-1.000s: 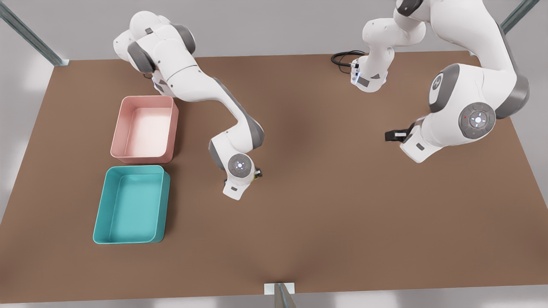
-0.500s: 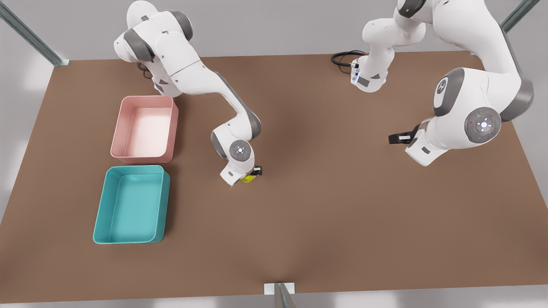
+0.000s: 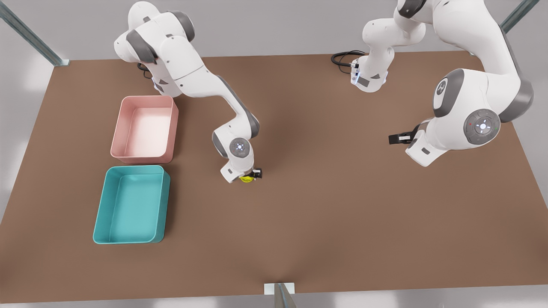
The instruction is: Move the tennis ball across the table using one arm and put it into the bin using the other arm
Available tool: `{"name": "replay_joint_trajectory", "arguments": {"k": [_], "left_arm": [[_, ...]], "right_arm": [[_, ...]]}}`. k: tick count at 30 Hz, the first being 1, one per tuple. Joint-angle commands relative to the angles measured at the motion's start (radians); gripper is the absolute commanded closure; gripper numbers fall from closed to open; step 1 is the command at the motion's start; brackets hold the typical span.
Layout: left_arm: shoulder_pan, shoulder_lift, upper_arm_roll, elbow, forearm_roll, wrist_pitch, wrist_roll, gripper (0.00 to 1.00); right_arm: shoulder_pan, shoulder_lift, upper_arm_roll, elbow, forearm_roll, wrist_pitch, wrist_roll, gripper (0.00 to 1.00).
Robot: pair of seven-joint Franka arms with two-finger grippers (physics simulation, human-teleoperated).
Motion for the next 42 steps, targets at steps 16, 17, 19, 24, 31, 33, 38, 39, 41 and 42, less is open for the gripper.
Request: {"name": "replay_joint_trajectory", "arguments": {"k": [16,17,19,24,31,33,38,39,41,42], "left_arm": [[-0.007,-0.001,-0.002,0.001,0.0,-0.011,-0.021,0.0],[-0.007,-0.001,-0.002,0.001,0.0,-0.011,-0.021,0.0],[-0.007,0.001,-0.002,0.001,0.001,-0.017,-0.021,0.0],[-0.006,0.001,-0.002,0.001,0.0,-0.018,-0.021,0.0],[-0.007,0.001,-0.008,-0.001,-0.003,-0.014,-0.021,0.0],[-0.006,0.002,-0.008,0.001,-0.003,-0.014,-0.021,0.0],[-0.007,0.007,-0.01,-0.004,-0.008,-0.021,-0.021,0.0],[-0.007,0.007,-0.008,-0.004,-0.006,-0.02,-0.021,0.0],[-0.006,0.007,-0.01,-0.004,-0.006,-0.02,-0.021,0.0],[-0.006,0.007,-0.01,-0.004,-0.006,-0.018,-0.021,0.0]], "right_arm": [[0.035,0.035,0.0,-0.03,0.003,0.075,0.106,0.0],[0.036,0.033,0.0,-0.035,0.003,0.075,0.104,0.0],[0.038,0.032,0.0,-0.038,0.003,0.075,0.106,0.0],[0.035,0.03,0.0,-0.041,0.004,0.075,0.106,0.12],[0.019,0.003,-0.002,-0.038,0.006,0.069,0.107,0.39],[0.01,-0.014,-0.003,-0.033,0.004,0.062,0.104,0.39],[-0.016,-0.157,-0.121,-0.03,-0.016,-0.002,-0.213,0.39],[-0.019,-0.178,-0.176,-0.027,-0.017,-0.017,-0.34,0.39],[-0.079,-0.18,-0.238,0.002,-0.019,-0.039,-0.61,0.39],[-0.138,-0.175,-0.238,0.016,-0.019,-0.04,-0.719,0.39]]}}
